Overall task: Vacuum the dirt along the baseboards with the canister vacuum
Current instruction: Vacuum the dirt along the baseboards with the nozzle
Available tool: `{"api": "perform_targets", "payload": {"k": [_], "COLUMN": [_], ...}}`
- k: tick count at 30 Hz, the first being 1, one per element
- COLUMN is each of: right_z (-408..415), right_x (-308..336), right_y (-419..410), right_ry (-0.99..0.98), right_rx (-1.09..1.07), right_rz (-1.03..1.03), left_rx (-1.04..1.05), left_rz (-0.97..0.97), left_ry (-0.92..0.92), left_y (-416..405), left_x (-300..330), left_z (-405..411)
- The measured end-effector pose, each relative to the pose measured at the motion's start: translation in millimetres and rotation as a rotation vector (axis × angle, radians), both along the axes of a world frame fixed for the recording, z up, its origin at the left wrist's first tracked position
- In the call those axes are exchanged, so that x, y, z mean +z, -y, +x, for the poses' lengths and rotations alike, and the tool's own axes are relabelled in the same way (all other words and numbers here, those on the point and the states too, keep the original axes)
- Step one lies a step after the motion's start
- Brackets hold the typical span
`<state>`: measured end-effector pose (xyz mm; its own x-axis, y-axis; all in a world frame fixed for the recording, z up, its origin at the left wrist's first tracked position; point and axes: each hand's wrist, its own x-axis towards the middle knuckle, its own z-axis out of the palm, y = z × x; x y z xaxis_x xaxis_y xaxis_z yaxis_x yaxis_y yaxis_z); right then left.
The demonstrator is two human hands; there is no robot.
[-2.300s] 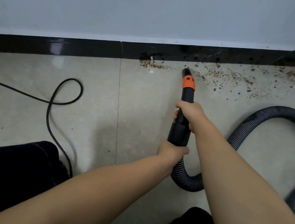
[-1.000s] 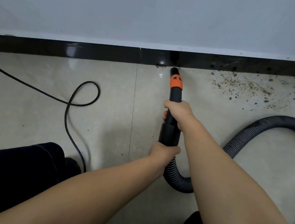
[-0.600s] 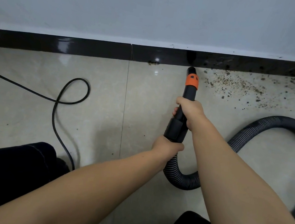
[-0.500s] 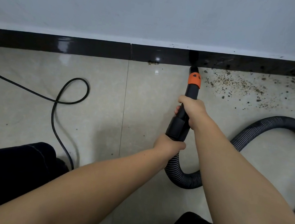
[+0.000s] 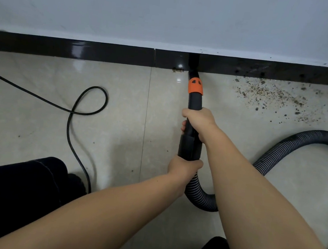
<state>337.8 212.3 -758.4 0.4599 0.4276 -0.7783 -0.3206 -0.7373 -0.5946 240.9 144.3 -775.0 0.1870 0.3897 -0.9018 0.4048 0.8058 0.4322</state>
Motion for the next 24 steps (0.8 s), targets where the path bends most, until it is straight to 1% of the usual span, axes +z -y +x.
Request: {"api": "perform_targets", "payload": {"k": [13, 16, 19, 24], "right_z": [-50.0, -44.9, -34.1, -13.0], "right_x": [-2.3, 1.0, 2.5, 7.5], "right_y": [-29.7, -18.5, 3.0, 51.8], "right_ry": [-0.034, -0.023, -0.003, 0.002], "right_rx": [0.14, 0.108, 0.011, -0.154], "right_rz": [0.027, 0.01, -0.009, -0.041], "left_rx": [0.115, 0.066, -0.024, -0.234], "left_rz": [-0.016, -0.02, -0.04, -0.075], "left_ry": [-0.037, -0.027, 0.007, 0.014], "left_y": [-19.7, -10.7, 1.5, 29.1], "left_x": [2.3, 5.7, 8.3, 15.7], "left_z": [-43.2, -40.9, -36.3, -25.2]}}
